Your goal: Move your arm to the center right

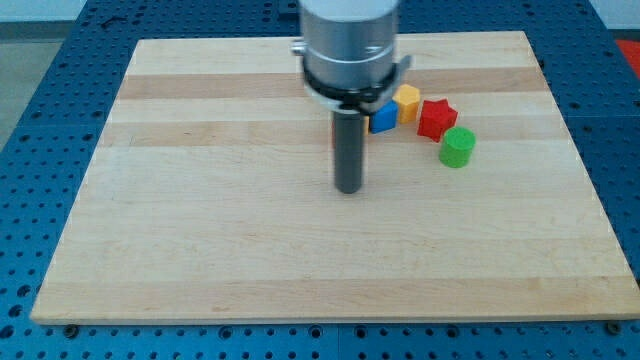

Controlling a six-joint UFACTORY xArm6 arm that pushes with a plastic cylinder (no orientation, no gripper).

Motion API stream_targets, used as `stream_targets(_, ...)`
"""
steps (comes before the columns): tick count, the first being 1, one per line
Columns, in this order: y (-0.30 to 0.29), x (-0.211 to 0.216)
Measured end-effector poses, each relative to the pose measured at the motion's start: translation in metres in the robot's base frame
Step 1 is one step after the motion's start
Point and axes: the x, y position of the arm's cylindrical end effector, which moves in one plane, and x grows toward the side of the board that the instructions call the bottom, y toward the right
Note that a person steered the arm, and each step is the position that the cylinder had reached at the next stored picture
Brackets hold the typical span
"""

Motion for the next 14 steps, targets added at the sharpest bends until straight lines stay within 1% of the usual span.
stream_targets(1,0.037,0.000)
stream_targets(2,0.049,0.000)
stream_targets(14,0.091,0.000)
